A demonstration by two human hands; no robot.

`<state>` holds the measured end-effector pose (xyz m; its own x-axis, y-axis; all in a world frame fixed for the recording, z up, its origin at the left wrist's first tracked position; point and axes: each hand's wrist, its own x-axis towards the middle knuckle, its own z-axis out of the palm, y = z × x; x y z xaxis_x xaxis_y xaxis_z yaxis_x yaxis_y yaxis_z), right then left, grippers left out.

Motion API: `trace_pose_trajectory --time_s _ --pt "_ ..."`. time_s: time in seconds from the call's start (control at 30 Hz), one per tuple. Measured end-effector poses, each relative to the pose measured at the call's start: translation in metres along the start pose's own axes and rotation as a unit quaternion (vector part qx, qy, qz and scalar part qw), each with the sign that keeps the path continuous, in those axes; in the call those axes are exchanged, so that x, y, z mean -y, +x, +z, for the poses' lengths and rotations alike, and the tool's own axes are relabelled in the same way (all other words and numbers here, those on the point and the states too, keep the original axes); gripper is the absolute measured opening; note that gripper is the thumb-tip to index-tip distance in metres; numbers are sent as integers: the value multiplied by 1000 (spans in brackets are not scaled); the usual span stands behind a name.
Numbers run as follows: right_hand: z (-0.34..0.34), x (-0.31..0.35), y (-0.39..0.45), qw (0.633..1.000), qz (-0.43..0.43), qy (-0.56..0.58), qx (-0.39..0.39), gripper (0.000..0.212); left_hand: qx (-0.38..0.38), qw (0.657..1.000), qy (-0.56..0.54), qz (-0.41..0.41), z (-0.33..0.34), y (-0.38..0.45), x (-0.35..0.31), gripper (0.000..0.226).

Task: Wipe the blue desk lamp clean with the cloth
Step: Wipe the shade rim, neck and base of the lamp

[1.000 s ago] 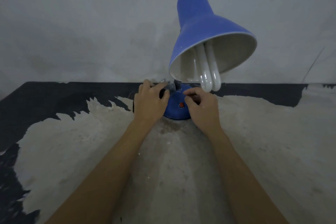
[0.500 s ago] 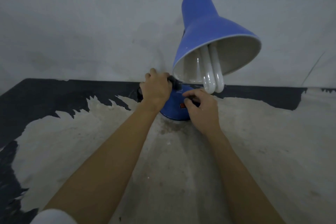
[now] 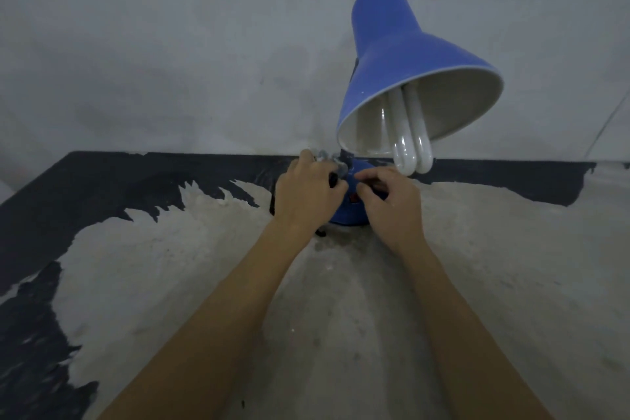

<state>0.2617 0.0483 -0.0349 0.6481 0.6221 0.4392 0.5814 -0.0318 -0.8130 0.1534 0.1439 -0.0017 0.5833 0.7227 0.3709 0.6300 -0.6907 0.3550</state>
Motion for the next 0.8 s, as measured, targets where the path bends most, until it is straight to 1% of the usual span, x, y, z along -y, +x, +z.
trace_pose_trajectory --time_s 0.13,0.3,0.5,0.6,0.7,0.8 --pt "-1 1 -2 1000 5 25 -3 20 23 999 25 33 -4 -5 -3 32" --pt "-1 1 -1 999 12 44 -19 11 47 997 43 46 -7 -6 -5 37" --pt "-4 2 -1 994 49 90 -40 12 90 992 62 58 -7 0 -8 40" --pt "-6 5 -1 988 60 126 -64 12 105 990 72 65 -8 3 -13 42" --pt "-9 8 -1 981 75 154 -91 13 127 987 61 75 -8 8 -16 43" --pt "-13 10 0 965 105 212 -117 17 145 985 22 89 -9 13 -14 44"
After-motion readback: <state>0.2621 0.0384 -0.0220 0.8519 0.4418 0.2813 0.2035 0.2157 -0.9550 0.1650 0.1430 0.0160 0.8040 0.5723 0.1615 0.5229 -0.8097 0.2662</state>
